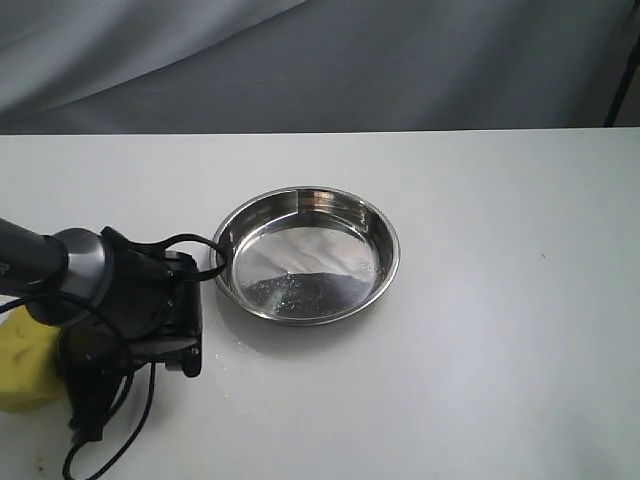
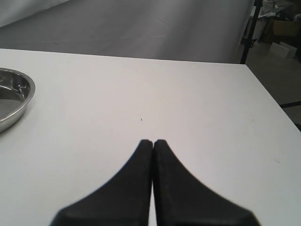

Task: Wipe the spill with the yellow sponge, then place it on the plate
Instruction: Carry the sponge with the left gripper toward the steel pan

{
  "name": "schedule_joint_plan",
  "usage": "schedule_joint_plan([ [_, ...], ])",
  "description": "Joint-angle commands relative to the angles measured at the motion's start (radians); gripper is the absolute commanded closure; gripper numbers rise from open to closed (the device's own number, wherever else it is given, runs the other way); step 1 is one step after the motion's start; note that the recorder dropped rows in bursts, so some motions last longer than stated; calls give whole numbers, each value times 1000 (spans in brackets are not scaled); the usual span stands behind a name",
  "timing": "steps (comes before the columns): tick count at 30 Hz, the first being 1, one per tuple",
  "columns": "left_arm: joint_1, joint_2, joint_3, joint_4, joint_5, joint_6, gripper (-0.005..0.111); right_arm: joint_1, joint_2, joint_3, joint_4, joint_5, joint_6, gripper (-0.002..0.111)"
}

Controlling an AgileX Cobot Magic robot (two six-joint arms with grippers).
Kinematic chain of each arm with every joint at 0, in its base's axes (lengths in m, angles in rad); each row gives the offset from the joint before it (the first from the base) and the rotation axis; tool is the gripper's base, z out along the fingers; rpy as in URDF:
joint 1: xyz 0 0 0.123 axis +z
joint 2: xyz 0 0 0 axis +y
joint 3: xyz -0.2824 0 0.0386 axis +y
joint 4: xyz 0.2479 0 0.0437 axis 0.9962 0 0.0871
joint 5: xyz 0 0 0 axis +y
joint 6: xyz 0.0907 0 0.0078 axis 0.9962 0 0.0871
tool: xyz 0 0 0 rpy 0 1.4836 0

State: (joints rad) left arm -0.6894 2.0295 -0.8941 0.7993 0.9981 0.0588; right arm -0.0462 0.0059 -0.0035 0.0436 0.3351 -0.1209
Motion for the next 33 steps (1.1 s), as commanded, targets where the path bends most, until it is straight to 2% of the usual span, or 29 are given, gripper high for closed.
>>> schedule_joint_plan([
  [1, -19, -27, -8, -96, -346, 5, 107, 4, -6, 3, -4, -1, -3, 108],
  [5, -19, -42, -8, -207, -390, 120, 107, 4, -6, 3, -4, -1, -3, 108],
  [9, -35, -49, -8, -410, -419, 363, 107, 4, -6, 3, -4, -1, -1, 108],
  [11, -56, -53, -8, -469, -419, 420, 107, 4, -6, 3, -4, -1, -1, 108],
  [19, -211, -78, -8, -514, -413, 448, 107, 4, -6, 3, -4, -1, -1, 108],
  [27, -363, -86, -8, -625, -362, 503, 107, 4, -6, 3, -4, -1, -3, 108],
  [33, -397, -97, -8, -650, -362, 496, 107, 4, -6, 3, -4, -1, -3, 108],
])
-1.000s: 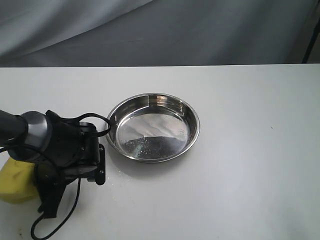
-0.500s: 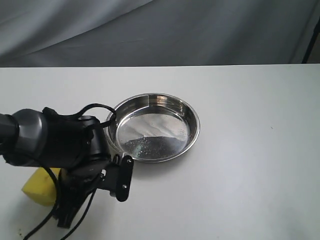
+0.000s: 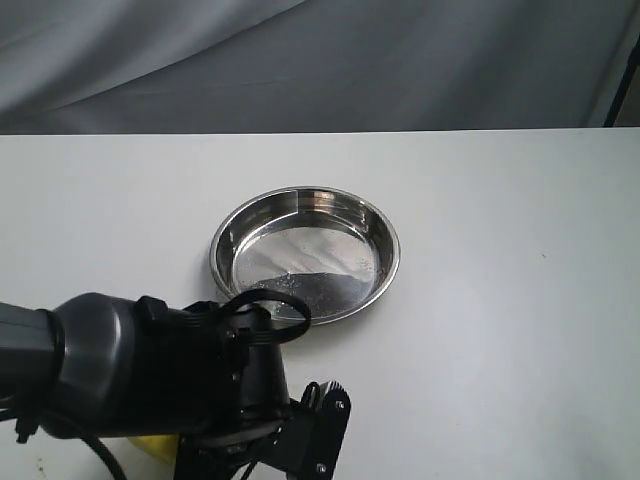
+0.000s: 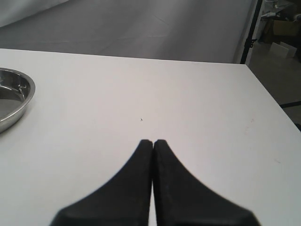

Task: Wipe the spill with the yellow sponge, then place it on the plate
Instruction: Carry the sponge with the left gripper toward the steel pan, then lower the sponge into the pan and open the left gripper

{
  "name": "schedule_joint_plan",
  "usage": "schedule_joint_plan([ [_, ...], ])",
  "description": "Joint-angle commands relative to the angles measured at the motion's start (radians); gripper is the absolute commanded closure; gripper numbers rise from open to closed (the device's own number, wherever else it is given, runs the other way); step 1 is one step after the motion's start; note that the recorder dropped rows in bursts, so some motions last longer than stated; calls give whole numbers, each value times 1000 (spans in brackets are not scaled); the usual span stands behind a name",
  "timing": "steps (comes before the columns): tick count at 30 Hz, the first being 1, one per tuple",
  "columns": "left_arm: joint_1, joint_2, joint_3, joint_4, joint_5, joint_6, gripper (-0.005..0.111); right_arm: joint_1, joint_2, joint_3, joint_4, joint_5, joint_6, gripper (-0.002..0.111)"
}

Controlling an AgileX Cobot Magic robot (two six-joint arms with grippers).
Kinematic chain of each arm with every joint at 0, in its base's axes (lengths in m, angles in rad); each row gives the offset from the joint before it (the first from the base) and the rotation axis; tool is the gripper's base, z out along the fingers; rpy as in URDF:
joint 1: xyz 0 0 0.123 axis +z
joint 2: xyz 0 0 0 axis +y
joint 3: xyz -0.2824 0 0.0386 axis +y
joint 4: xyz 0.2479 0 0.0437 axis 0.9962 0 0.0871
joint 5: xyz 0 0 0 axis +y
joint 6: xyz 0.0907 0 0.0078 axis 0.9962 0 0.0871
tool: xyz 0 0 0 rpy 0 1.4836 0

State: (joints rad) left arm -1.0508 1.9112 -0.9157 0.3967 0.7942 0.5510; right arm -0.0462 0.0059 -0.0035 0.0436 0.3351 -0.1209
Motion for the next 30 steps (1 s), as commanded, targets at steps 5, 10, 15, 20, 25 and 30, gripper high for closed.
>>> schedule_joint_plan([
  [5, -36, -71, 14, -285, -160, 3, 107, 4, -6, 3, -4, -1, 0, 108],
  [10, -29, -197, 14, -256, -141, 3, 107, 4, -6, 3, -4, -1, 0, 108],
  [15, -29, -275, 14, -130, -65, -58, 107, 4, -6, 3, -4, -1, 0, 108],
  [20, -29, -332, 14, 60, -67, -223, 107, 4, -6, 3, -4, -1, 0, 108],
  [25, 13, -358, 14, 193, -126, -344, 107, 4, -6, 3, -4, -1, 0, 108],
  [30, 237, -359, 14, 187, -568, -465, 107, 4, -6, 3, -4, -1, 0, 108],
])
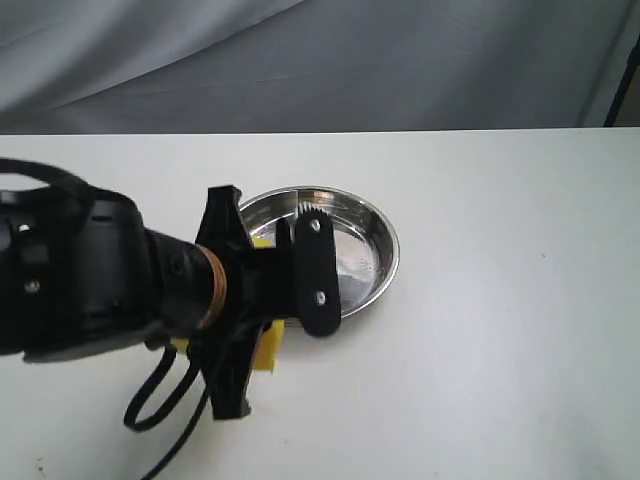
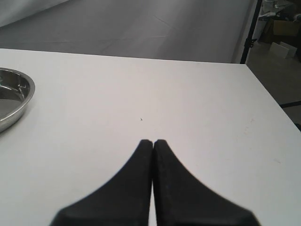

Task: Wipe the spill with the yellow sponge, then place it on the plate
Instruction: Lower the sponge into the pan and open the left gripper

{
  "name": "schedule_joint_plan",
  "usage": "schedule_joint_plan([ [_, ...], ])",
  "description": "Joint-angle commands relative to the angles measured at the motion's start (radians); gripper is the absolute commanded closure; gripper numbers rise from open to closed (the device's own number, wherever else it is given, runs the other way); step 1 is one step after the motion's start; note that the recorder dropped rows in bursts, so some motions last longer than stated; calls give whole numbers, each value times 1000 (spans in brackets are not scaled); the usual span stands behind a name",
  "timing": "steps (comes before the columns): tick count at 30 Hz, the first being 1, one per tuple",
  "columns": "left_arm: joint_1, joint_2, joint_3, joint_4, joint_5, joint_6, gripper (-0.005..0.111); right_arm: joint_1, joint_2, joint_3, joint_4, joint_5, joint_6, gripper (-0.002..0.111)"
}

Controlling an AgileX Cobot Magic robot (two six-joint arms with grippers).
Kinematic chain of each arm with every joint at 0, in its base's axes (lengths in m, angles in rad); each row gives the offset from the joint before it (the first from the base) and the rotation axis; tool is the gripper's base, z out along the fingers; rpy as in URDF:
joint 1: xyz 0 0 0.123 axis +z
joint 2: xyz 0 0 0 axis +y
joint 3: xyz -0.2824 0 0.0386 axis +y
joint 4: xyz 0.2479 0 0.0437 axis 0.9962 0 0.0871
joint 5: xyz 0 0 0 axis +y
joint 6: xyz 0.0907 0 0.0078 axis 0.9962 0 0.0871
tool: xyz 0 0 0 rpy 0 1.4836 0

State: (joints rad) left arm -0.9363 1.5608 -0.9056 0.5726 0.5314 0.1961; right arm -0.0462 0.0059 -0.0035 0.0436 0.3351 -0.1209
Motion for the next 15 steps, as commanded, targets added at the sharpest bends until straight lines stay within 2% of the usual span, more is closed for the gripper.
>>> schedule_joint_plan([
  [1, 150, -9, 4, 11, -395, -139, 107, 4, -6, 3, -4, -1, 0, 108],
  [2, 202, -2, 4, 11, -563, -176, 107, 4, -6, 3, -4, -1, 0, 108],
  [3, 228, 8, 4, 11, -653, -190, 107, 4, -6, 3, -4, -1, 0, 108],
  [4, 268, 34, 4, 11, -803, -218, 107, 4, -6, 3, -4, -1, 0, 108],
  [5, 299, 63, 4, -13, -870, -229, 107, 4, -6, 3, -4, -1, 0, 108],
  [9, 385, 203, 4, -166, -994, -229, 107, 4, -6, 3, -4, -1, 0, 108],
  [13, 398, 324, 4, -189, -1127, -225, 107, 4, -6, 3, -4, -1, 0, 108],
  [15, 398, 357, -3, -191, -1131, -220, 107, 4, -6, 3, -4, -1, 0, 108],
])
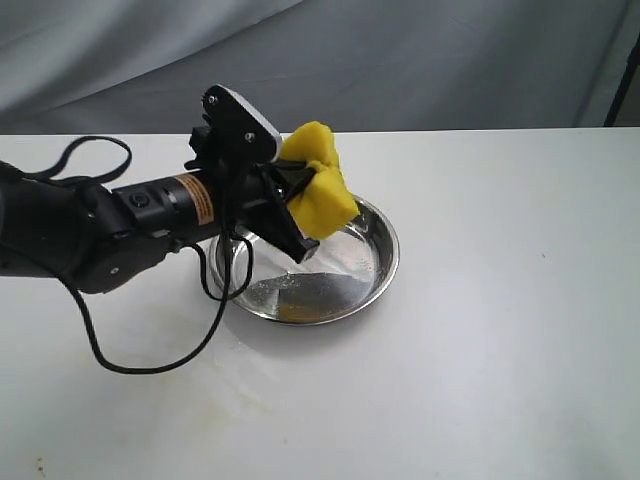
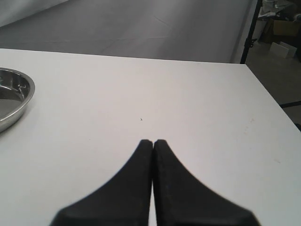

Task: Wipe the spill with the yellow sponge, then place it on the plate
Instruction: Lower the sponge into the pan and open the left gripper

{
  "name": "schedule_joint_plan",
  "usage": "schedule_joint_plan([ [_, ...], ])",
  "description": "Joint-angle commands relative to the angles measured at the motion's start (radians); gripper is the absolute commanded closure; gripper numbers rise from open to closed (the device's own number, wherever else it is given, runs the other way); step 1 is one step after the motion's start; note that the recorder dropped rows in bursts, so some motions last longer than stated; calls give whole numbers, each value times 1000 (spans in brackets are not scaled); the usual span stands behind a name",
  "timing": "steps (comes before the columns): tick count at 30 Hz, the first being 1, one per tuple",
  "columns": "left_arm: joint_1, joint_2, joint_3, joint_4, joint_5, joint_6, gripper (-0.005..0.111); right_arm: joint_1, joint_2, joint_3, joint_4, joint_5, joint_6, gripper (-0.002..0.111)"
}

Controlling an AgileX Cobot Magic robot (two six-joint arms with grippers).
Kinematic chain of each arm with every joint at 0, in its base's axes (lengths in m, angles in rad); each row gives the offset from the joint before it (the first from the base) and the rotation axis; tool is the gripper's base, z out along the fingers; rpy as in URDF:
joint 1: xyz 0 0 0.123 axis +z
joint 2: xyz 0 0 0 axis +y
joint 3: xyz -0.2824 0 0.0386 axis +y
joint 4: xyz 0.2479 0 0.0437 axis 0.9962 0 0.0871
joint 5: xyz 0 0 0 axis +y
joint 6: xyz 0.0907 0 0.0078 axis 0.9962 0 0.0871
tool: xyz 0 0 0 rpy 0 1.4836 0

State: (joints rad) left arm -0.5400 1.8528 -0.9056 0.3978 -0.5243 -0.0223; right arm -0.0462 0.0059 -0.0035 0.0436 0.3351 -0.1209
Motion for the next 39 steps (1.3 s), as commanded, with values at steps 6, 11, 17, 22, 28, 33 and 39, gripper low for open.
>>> schedule_joint_plan([
  [6, 2, 112, -26, -86, -52, -3, 106, 4, -6, 3, -4, -1, 0, 108],
  [11, 2, 112, -28, -104, -28, -3, 91, 4, -6, 3, -4, -1, 0, 108],
  [17, 2, 112, -28, -104, 36, -3, 43, 4, -6, 3, -4, -1, 2, 108],
  [22, 2, 97, -28, -104, 58, -30, 30, 4, -6, 3, -4, -1, 2, 108],
  [28, 2, -30, -28, -104, 165, -32, 31, 4, -6, 3, -4, -1, 2, 108],
  [33, 6, -197, -28, -104, 353, -30, 36, 4, -6, 3, -4, -1, -1, 108],
  [39, 37, -393, -28, -104, 548, -30, 69, 4, -6, 3, -4, -1, -1, 108],
])
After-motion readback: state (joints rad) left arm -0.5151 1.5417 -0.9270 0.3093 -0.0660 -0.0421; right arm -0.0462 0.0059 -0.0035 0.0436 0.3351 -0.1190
